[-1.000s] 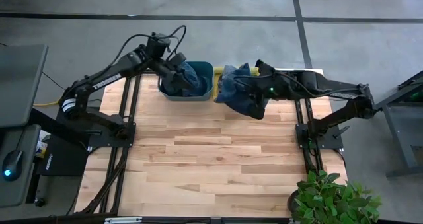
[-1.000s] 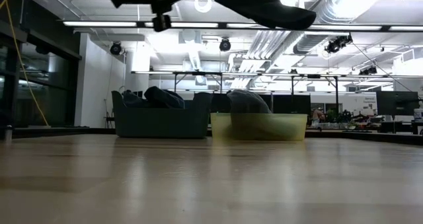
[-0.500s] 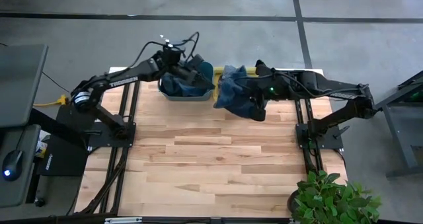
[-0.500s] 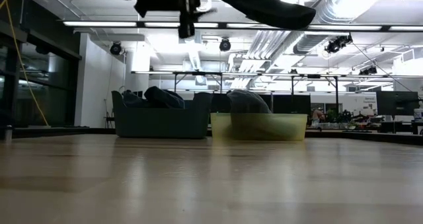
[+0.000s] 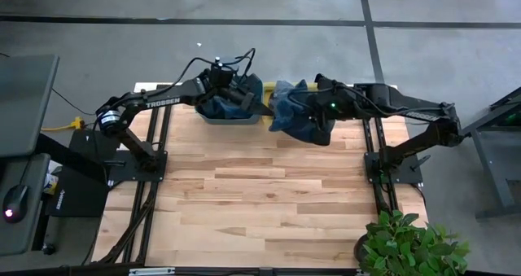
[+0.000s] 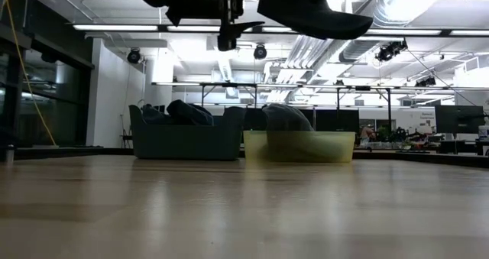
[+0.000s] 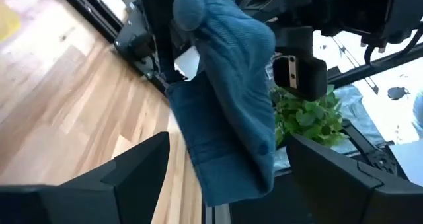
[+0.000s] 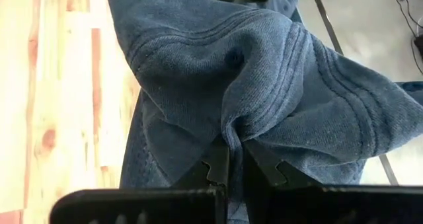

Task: Pick & Place hat
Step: Put the blue cap into the blue bin

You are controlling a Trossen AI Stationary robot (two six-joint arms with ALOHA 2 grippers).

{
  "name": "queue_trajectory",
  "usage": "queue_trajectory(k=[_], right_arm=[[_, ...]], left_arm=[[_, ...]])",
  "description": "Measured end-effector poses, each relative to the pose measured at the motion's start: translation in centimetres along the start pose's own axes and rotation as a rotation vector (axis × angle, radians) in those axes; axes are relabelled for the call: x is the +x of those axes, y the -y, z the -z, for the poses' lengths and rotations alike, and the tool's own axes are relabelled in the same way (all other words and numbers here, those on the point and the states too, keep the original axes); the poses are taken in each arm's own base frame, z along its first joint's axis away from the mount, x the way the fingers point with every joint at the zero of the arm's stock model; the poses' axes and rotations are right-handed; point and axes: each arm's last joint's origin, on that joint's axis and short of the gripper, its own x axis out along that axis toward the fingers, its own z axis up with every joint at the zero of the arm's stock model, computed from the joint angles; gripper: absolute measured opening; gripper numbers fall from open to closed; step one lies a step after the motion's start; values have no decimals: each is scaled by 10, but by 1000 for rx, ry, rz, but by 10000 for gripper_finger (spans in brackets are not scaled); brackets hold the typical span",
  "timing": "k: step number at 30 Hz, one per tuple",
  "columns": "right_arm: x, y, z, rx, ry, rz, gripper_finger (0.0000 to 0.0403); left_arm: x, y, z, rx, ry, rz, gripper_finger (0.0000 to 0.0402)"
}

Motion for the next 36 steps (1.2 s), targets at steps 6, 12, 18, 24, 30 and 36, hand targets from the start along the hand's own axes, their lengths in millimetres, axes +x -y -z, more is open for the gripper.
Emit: queue_trajectory(k=[6,12,18,24,30,36], right_arm=[[3,6,1,16,-8,4,13],[17,3,-3,-1,-30,-13,13],[45,4,-10,-4,-43,-24,13],[48,5,-13,-3,-21,-20,13],[49,16,-16,16,20,21,13],[56,28,-21,39,77,15,13]], left_arm=[[1,0,0,4,36,-32,303],[1,-1,-2,8,76,-66,303],[1,-2,-1,4,71,-73,303],[1,-8,3,-18,75,-150,303],[1,-9,5,-17,63,-171,303],[10,-10,9,-12,49,-164,303]])
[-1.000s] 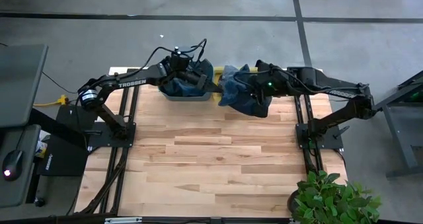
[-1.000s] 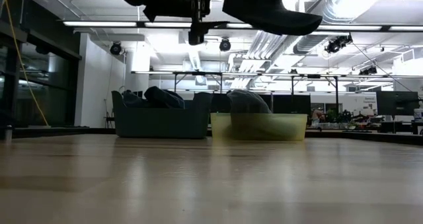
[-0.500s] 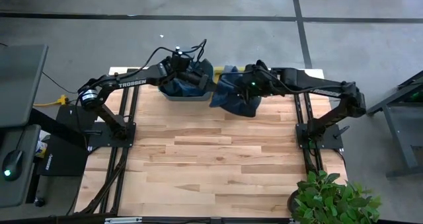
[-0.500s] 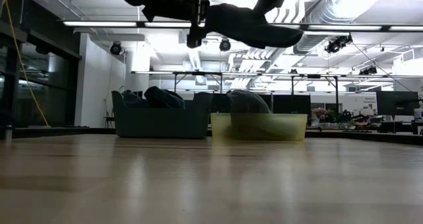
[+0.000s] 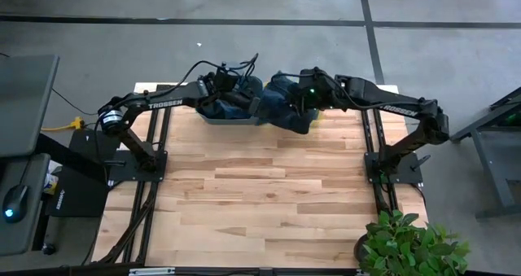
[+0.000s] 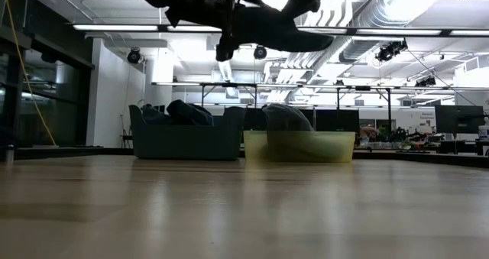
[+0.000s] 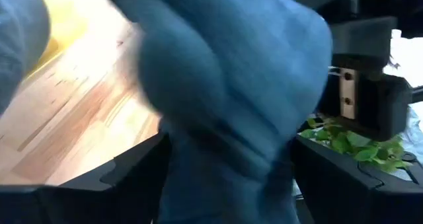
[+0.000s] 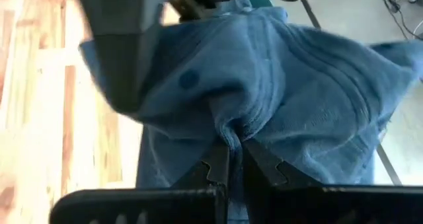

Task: Pick & Place hat
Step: Put the blue cap into the blue bin

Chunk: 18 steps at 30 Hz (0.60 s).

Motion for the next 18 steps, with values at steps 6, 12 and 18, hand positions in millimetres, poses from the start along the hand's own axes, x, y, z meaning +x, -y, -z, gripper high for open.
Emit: queue_trajectory(k=[6,12,18], right_arm=[[5,6,-1,17,13,-4,13],[5,7,-6,23,67,-17,13],[4,8,-10,42,110,-3,13]], left_arm=[[2,4,1,17,25,-5,303],[2,3,1,25,38,-22,303],[2,3,1,25,40,-25,303]])
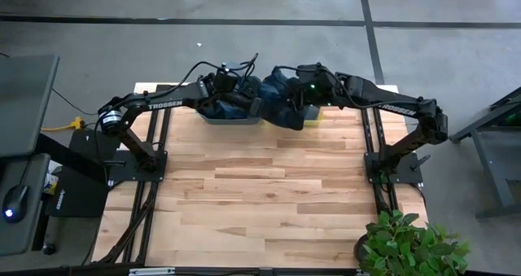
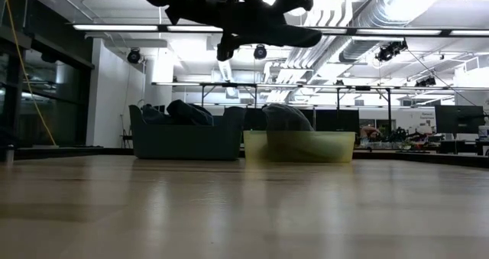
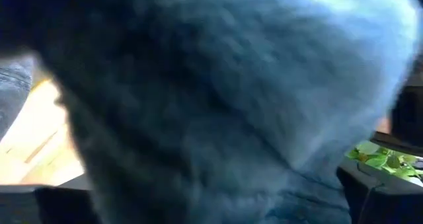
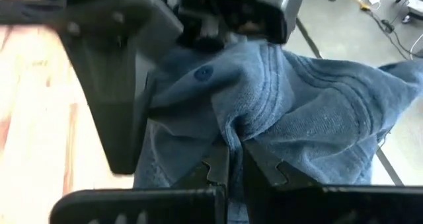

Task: Pick & Place hat
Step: Put the blue cap into the blue bin

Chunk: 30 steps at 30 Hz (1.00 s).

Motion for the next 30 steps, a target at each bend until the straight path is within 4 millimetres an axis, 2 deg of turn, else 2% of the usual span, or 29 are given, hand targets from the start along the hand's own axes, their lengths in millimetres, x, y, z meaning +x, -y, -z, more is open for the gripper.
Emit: queue_trajectory(k=[8,12,20,27,30], right_arm=[[0,1,-3,13,32,-1,13],[0,1,-4,18,46,0,13],[0,1,-5,19,53,1,13],[0,1,-4,20,44,5,14],[1,1,-4,41,43,9,17]], left_arm=[[0,-2,1,-1,-3,-27,302],[0,-5,3,1,-3,-77,279],[0,-6,3,5,19,-104,163],[-1,-4,3,51,4,-74,22],[-1,-3,2,57,8,-65,16]])
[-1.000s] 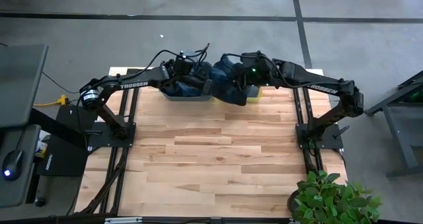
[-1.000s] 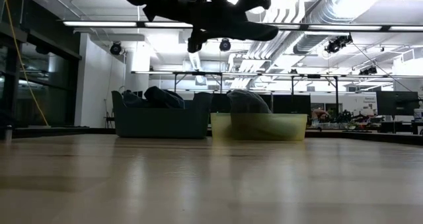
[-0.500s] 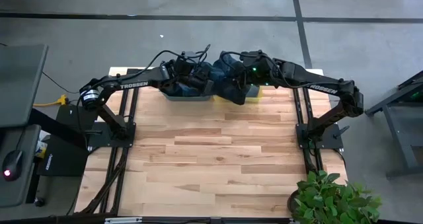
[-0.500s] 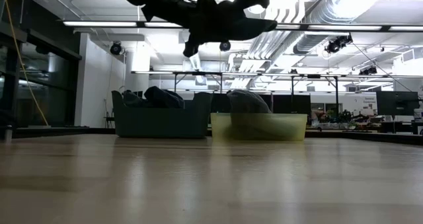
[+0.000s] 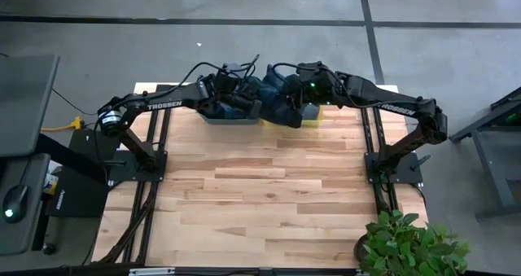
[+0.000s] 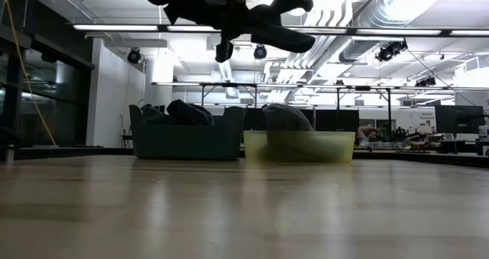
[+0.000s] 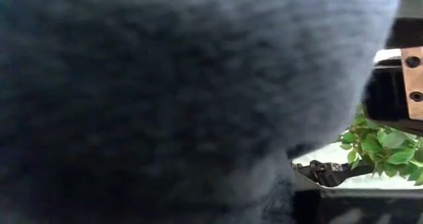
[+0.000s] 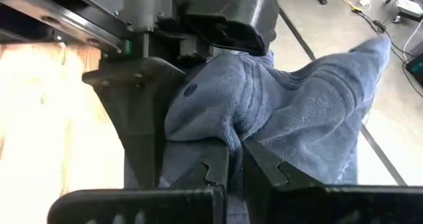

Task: Pick & Place hat
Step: Put the blue cap into the blue bin

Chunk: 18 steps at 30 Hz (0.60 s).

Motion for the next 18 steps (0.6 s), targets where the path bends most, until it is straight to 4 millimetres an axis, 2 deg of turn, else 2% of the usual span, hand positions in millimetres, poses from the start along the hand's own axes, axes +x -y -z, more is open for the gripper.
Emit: queue_trajectory(k=[4,9,18], right_arm=[[0,0,0,4,-1,10,26],[-5,0,-1,58,7,33,63],[-42,5,-5,154,68,35,165]], left_arm=[[0,0,0,-5,-5,8,9],[0,0,0,-8,-4,3,9],[1,-4,2,-17,-12,-19,8]])
